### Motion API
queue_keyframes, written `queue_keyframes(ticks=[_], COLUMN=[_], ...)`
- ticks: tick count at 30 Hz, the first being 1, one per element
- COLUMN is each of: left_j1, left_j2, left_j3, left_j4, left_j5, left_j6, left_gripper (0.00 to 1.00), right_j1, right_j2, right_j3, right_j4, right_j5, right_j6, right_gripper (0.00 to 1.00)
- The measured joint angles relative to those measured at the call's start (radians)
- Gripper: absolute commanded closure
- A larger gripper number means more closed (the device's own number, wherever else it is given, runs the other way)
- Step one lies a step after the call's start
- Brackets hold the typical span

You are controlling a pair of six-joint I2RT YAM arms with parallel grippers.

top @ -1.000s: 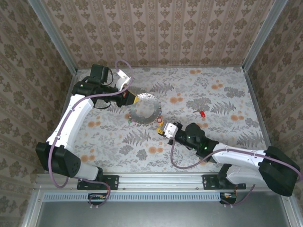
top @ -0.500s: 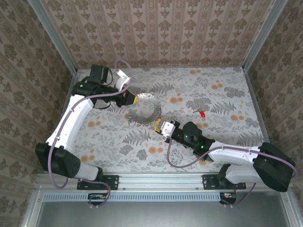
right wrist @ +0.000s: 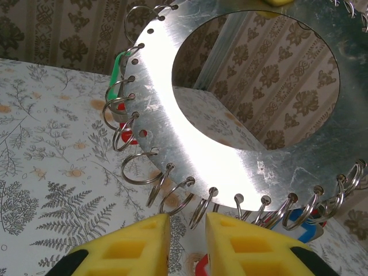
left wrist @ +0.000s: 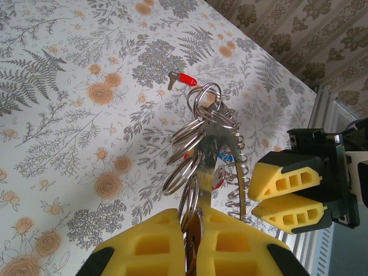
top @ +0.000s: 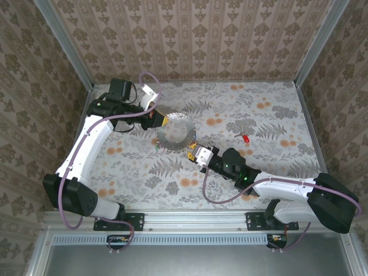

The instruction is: Put the keys on the keyring

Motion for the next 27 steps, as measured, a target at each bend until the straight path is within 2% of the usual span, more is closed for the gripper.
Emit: queue_keyframes(ticks=[27], left_j1=[-0.005], left_j2=[-0.001], left_j3=[0.000], left_j4=[0.010], left_j5=[-0.009], left_j6=[-0.004], left_gripper=[1.00], right_j1=[0.000], right_j2=[0.135], right_j3=[0.024], right_j4=[0.112], right_j5=[0.082], right_j6=[-0.014], right_gripper=[0.81])
